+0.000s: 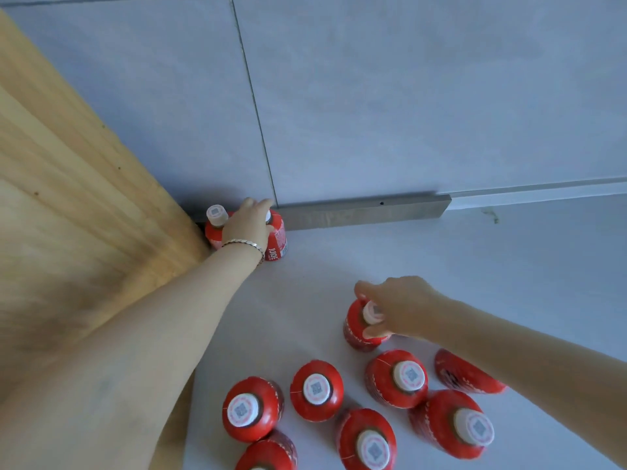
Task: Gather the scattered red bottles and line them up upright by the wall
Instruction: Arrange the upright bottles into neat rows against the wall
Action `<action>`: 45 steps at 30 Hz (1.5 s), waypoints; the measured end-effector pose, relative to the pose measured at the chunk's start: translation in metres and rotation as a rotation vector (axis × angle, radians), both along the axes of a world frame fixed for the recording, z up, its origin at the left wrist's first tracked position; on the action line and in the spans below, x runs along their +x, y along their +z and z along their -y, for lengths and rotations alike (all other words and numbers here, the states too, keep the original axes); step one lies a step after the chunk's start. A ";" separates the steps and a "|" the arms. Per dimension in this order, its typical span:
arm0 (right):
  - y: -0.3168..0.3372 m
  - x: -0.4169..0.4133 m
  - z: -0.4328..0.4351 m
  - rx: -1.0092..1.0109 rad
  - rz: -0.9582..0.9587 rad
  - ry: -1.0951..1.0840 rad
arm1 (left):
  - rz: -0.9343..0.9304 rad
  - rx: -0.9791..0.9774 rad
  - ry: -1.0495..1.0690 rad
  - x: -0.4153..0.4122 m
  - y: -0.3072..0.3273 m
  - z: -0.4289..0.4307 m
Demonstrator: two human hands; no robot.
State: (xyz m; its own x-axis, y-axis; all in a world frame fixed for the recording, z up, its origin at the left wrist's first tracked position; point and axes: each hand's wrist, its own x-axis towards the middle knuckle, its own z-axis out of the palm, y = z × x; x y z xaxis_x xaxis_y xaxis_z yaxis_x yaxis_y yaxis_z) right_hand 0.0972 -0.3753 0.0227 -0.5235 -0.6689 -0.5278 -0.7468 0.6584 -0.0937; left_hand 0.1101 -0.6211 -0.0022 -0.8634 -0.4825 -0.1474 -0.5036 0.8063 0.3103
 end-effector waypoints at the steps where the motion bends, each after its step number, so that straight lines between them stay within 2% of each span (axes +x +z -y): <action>1: -0.002 -0.003 0.006 -0.013 0.006 -0.022 | -0.003 0.003 0.004 -0.002 0.000 0.001; 9: -0.023 -0.039 0.087 -0.366 0.036 -0.281 | -0.047 0.011 -0.004 -0.001 -0.005 0.007; 13: -0.033 -0.058 0.135 -0.414 -0.011 -0.356 | -0.042 -0.022 -0.010 0.000 -0.009 0.007; 17: -0.033 -0.062 0.132 -0.521 0.060 -0.474 | -0.040 -0.078 -0.016 0.001 -0.011 0.006; 19: -0.025 -0.058 0.110 -0.587 0.156 -0.437 | -0.022 -0.082 -0.016 0.002 -0.012 0.005; 22: -0.010 -0.049 0.058 -0.473 0.163 -0.339 | 0.005 -0.022 -0.009 0.008 -0.014 0.002; 26: 0.004 -0.038 -0.012 -0.143 -0.165 -0.315 | -0.076 -0.041 -0.031 0.024 -0.008 -0.016; 28: 0.005 -0.031 -0.035 0.027 -0.074 -0.391 | -0.152 -0.110 -0.055 0.034 0.000 -0.028; 29: 0.004 -0.027 -0.040 0.041 0.016 -0.438 | -0.161 -0.131 -0.057 0.039 0.004 -0.033; 31: 0.003 -0.022 -0.040 -0.037 0.108 -0.508 | -0.103 -0.099 -0.040 0.048 0.009 -0.042; 35: -0.002 -0.032 -0.006 -0.184 0.062 -0.542 | 0.093 0.193 0.059 0.072 0.020 -0.050; 39: -0.015 -0.052 0.045 -0.428 0.100 -0.669 | 0.208 0.178 0.065 0.100 0.024 -0.049; 45: -0.017 -0.068 0.090 -0.540 0.064 -0.721 | 0.246 0.233 0.159 0.137 0.016 -0.047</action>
State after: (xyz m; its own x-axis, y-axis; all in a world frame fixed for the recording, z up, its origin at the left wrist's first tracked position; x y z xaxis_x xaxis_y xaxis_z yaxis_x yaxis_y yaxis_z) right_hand 0.0294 -0.4649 0.0054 -0.8921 -0.3548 -0.2798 -0.1523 0.8191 -0.5531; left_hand 0.2475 -0.5746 0.0142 -0.7058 -0.5365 -0.4627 -0.6989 0.6341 0.3309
